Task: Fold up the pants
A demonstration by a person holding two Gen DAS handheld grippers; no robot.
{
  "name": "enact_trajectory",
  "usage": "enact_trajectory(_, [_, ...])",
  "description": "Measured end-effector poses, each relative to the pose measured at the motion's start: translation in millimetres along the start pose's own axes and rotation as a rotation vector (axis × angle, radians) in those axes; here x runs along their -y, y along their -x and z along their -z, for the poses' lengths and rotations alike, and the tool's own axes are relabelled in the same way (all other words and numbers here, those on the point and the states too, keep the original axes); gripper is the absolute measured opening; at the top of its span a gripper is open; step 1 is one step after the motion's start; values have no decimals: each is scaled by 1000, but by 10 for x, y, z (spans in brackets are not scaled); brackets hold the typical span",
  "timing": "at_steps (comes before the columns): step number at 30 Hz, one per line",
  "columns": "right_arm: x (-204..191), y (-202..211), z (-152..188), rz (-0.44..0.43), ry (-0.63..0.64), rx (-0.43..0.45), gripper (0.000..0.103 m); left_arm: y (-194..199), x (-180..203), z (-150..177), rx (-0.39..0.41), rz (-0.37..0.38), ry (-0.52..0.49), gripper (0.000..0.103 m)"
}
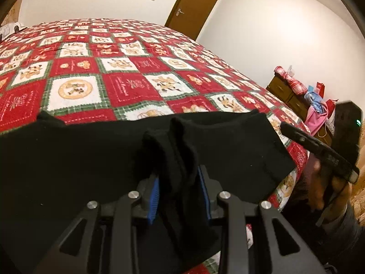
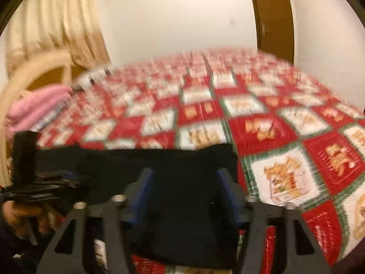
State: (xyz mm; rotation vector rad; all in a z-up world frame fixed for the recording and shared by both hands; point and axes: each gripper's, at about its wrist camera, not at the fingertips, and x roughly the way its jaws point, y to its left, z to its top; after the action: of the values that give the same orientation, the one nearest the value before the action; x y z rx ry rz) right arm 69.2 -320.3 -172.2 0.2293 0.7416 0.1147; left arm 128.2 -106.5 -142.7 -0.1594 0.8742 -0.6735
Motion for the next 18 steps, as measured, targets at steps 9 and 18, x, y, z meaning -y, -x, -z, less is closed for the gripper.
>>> enact_trajectory(9, [-105,117,43,4,9,62,67,579,-221,35,118,-88,-18,76])
enact_trajectory(18, [-1169,221,257,-149,295,92,67,1553,-1312,362,161,-428,36,76])
